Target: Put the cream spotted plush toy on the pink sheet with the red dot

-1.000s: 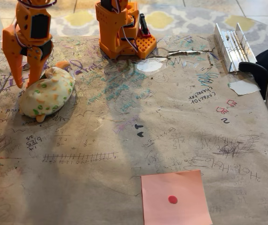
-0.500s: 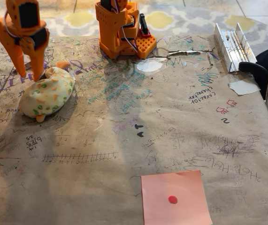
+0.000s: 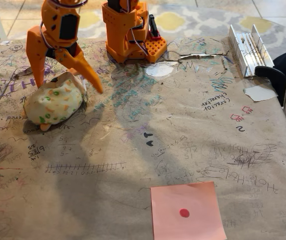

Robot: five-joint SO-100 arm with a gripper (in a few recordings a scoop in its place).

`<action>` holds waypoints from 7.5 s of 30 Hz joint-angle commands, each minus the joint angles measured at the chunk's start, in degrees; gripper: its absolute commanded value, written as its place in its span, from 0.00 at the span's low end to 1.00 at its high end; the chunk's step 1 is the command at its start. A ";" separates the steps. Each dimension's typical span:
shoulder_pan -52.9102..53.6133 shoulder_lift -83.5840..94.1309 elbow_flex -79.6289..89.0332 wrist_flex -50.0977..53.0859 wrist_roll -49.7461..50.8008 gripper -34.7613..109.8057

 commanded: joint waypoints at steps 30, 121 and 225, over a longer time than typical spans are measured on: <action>-16.08 3.69 -41.84 35.33 45.97 0.41; -8.26 -5.80 3.25 -22.68 25.49 0.30; -52.73 -19.42 -54.23 47.02 76.11 0.36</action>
